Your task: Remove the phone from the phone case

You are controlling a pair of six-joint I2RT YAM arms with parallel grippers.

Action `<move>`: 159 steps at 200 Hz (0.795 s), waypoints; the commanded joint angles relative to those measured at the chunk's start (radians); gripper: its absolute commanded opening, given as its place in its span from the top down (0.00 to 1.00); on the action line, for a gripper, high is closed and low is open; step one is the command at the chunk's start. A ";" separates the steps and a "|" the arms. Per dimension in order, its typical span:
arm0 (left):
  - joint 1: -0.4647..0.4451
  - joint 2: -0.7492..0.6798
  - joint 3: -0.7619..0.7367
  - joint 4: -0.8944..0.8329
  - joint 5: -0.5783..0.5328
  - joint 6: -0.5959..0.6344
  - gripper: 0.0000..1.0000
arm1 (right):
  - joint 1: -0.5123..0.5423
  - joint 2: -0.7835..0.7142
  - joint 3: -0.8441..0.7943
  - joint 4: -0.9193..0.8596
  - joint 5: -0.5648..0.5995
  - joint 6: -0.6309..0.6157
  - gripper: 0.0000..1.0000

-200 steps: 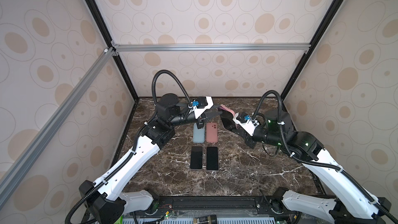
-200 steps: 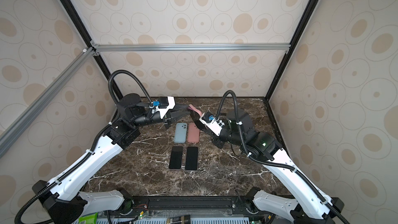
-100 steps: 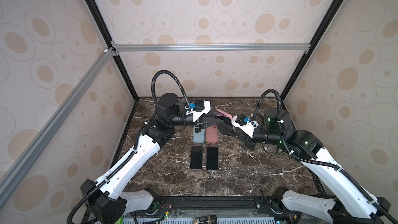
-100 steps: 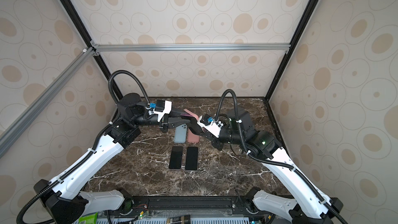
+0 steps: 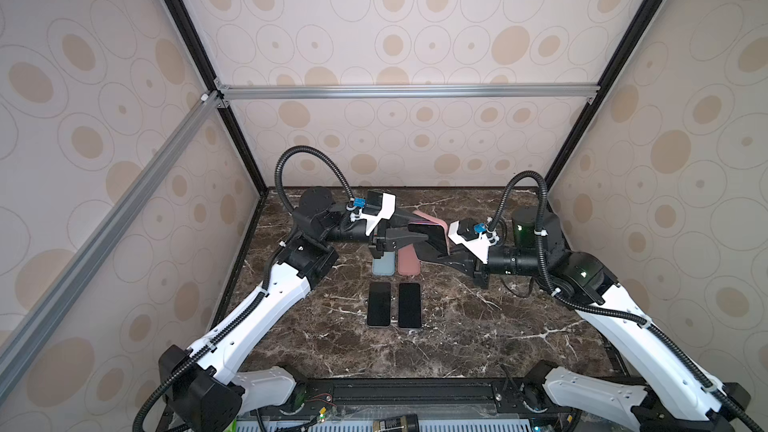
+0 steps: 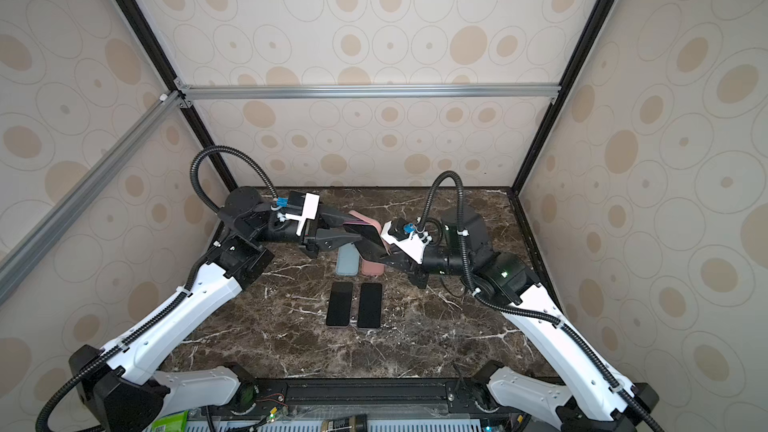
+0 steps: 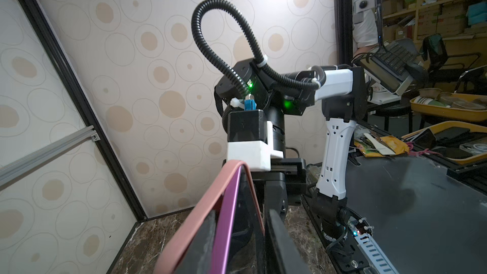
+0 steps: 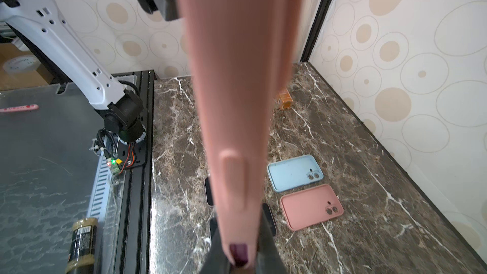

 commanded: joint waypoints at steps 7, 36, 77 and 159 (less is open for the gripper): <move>-0.017 0.031 -0.083 0.154 0.094 -0.179 0.70 | -0.003 -0.036 0.006 0.399 -0.111 0.114 1.00; -0.022 0.044 -0.109 0.220 0.103 -0.232 0.70 | -0.003 -0.040 -0.002 0.463 -0.122 0.141 1.00; -0.023 0.050 -0.130 0.247 0.121 -0.258 0.72 | -0.003 -0.049 0.032 0.446 -0.120 0.107 1.00; -0.021 0.058 0.031 -0.310 0.106 0.137 0.76 | -0.002 -0.032 0.233 0.050 -0.061 -0.159 1.00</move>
